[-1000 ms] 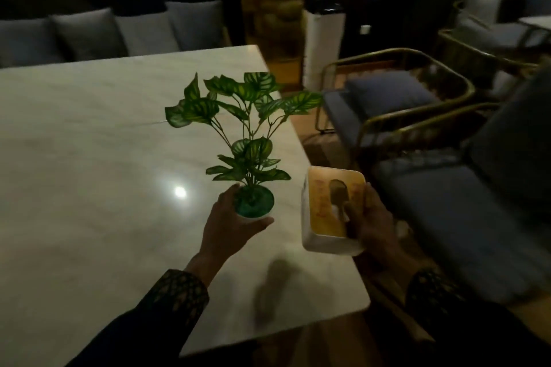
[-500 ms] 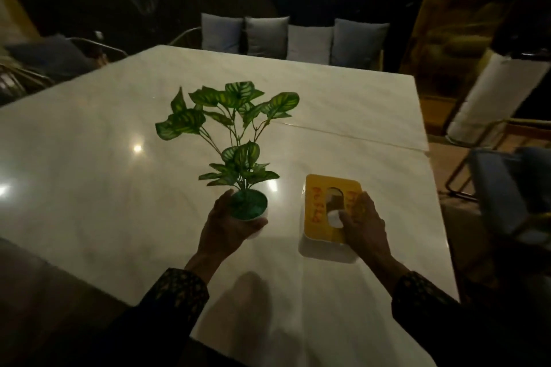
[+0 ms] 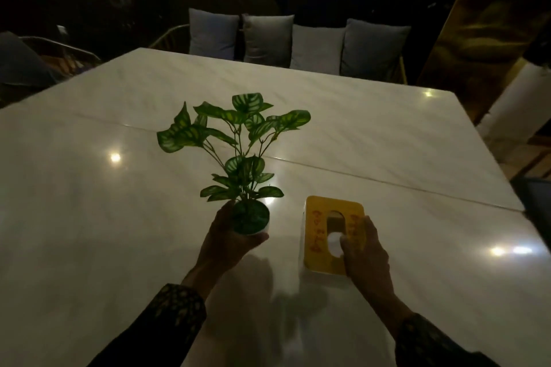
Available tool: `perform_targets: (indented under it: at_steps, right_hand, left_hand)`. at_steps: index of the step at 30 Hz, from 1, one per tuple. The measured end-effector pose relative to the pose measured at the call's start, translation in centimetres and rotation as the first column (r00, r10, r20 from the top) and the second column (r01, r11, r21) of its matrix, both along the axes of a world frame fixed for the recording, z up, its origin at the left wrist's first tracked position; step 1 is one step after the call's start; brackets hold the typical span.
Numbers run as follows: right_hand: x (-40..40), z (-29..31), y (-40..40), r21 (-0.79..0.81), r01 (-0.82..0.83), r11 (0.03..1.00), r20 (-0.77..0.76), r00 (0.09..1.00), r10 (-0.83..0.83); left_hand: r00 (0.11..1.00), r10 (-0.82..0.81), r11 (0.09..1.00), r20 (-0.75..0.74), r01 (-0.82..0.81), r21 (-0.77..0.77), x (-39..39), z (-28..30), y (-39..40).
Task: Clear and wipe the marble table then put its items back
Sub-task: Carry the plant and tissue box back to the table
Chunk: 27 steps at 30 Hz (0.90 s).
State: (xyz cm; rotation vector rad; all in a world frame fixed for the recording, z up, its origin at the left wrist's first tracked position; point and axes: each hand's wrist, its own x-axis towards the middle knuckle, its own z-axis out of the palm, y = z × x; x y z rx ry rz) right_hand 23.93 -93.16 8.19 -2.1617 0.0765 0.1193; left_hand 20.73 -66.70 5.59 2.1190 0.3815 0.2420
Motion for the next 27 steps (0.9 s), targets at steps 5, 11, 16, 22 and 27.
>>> perform_targets:
  at_steps: [5,11,16,22,27]
  right_hand:
    - [8.3,-1.3,7.0,-0.023,0.07,0.997,-0.011,0.997,-0.07]
    - [17.7,-2.6,12.8,-0.081,0.128,0.988,-0.016,0.991,-0.13]
    - [23.7,-4.8,16.4,-0.097,0.157,0.983,0.028,0.988,-0.155]
    - [29.5,-6.7,19.2,-0.123,0.194,0.973,0.065,0.98,-0.187]
    - [32.4,-7.4,20.0,-0.187,0.219,0.958,0.069,0.975,-0.209]
  left_hand:
    - [0.999,-0.035,0.999,-0.004,0.035,-0.004,9.4,-1.6,8.1]
    - [0.998,0.065,0.997,0.003,-0.065,-0.031,18.4,-3.1,16.3]
    - [0.99,0.141,0.99,-0.005,-0.141,0.029,24.9,-5.0,21.9]
    - [0.991,0.124,0.992,0.053,-0.125,0.011,30.8,-6.9,25.7]
    - [0.994,0.048,0.997,0.101,-0.055,0.063,34.1,-7.7,28.1]
